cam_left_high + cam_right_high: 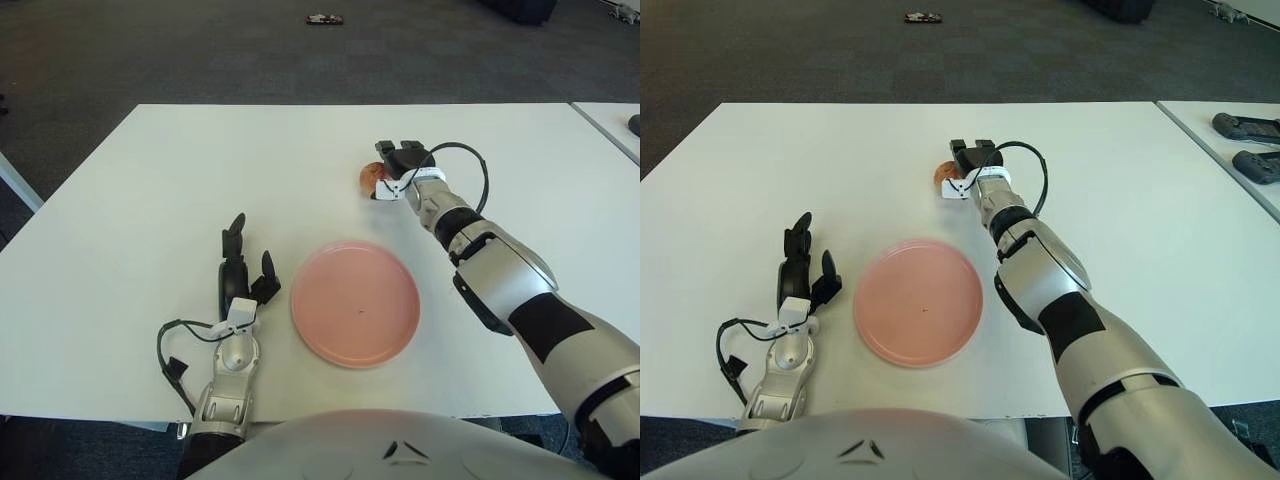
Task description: Put the apple into the plate.
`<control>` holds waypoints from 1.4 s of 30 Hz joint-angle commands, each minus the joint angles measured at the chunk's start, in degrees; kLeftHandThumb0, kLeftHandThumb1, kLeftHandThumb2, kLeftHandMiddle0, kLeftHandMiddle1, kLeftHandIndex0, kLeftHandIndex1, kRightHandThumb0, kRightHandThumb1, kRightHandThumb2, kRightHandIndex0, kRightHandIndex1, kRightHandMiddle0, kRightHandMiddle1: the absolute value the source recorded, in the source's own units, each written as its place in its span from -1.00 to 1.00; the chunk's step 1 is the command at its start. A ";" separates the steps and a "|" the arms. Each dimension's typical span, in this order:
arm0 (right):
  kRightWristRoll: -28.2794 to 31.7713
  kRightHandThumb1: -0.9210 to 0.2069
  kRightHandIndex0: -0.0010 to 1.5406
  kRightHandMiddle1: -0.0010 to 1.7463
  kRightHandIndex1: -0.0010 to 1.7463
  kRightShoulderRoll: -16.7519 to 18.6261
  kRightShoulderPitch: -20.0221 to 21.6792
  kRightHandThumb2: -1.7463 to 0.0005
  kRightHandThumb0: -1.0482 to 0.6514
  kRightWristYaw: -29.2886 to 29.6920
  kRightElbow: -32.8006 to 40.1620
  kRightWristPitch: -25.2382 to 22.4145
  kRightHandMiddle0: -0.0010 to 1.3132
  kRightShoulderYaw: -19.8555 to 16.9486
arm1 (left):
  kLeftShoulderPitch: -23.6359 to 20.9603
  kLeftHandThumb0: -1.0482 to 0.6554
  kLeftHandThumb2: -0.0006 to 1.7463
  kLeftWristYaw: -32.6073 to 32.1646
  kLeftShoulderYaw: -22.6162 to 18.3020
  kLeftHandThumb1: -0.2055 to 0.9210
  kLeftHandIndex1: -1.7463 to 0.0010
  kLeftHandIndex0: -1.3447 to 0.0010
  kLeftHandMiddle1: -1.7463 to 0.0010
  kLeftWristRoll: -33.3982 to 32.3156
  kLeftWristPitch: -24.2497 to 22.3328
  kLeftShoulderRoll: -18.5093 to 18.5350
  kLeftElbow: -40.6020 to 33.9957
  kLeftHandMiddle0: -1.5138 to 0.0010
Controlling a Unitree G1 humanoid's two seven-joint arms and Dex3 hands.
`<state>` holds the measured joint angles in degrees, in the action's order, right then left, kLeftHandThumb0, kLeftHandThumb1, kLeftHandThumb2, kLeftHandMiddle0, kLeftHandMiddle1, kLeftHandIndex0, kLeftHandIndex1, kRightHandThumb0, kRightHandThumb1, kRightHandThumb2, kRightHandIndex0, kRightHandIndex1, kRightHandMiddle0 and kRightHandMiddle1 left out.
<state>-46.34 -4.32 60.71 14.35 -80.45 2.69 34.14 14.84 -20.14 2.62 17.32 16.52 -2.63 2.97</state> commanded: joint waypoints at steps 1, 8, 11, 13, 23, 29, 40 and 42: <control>-0.38 -1.00 -0.94 -0.59 -0.98 0.31 0.79 0.60 -0.98 -0.76 -0.27 -0.06 -1.00 0.01 | 0.49 -0.78 0.04 -0.53 0.19 1.00 0.35 1.00 0.89 0.62 0.10 -0.12 -0.05 0.70; -0.48 -1.00 -0.94 -0.60 -0.98 0.90 0.66 0.58 -0.97 -1.42 -0.29 -0.14 -1.00 0.17 | 0.57 -0.78 0.03 -0.62 0.25 1.00 0.33 1.00 0.88 0.57 0.31 -0.15 0.01 0.68; -0.59 -1.00 -0.93 -0.59 -0.98 1.26 0.56 0.56 -0.98 -1.82 -0.33 -0.29 -1.00 0.34 | 0.60 -0.78 0.03 -0.66 0.27 1.00 0.32 1.00 0.88 0.58 0.28 -0.18 0.00 0.68; -0.57 -1.00 -0.94 -0.59 -0.98 1.42 0.47 0.55 -0.98 -2.03 -0.33 -0.31 -1.00 0.35 | 0.74 -0.78 0.03 -0.70 0.34 1.00 0.32 1.00 0.88 0.64 0.31 -0.24 -0.12 0.68; -0.41 -1.00 -0.93 -0.56 -0.98 1.97 0.02 0.57 -0.96 -2.68 -0.35 -0.09 -1.00 0.30 | 1.24 -0.78 0.03 -1.01 0.67 1.00 0.32 1.00 0.88 1.15 0.48 -0.40 -0.58 0.68; -0.66 -1.00 -0.92 -0.55 -0.98 2.08 -0.14 0.58 -0.96 -3.03 -0.37 -0.15 -1.00 0.59 | 1.65 -0.78 0.02 -1.22 0.73 1.00 0.32 1.00 0.88 1.53 0.71 -0.69 -0.75 0.67; -1.14 -1.00 -0.90 -0.53 -0.97 2.23 -0.39 0.55 -0.96 -3.52 -0.46 -0.43 -1.00 1.46 | 2.34 -0.75 -0.01 -1.63 0.96 1.00 0.31 1.00 0.87 1.68 1.43 -0.99 -1.04 0.67; -1.17 -1.00 -0.90 -0.50 -0.97 2.22 -0.53 0.54 -0.96 -3.56 -0.47 -0.47 -1.00 1.54 | 2.59 -0.74 -0.02 -1.65 1.06 1.00 0.31 1.00 0.87 1.68 1.58 -1.05 -1.17 0.67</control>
<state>-46.82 -2.20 60.53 11.32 -80.53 2.48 35.46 16.49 -21.36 3.34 18.51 17.73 -3.62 2.13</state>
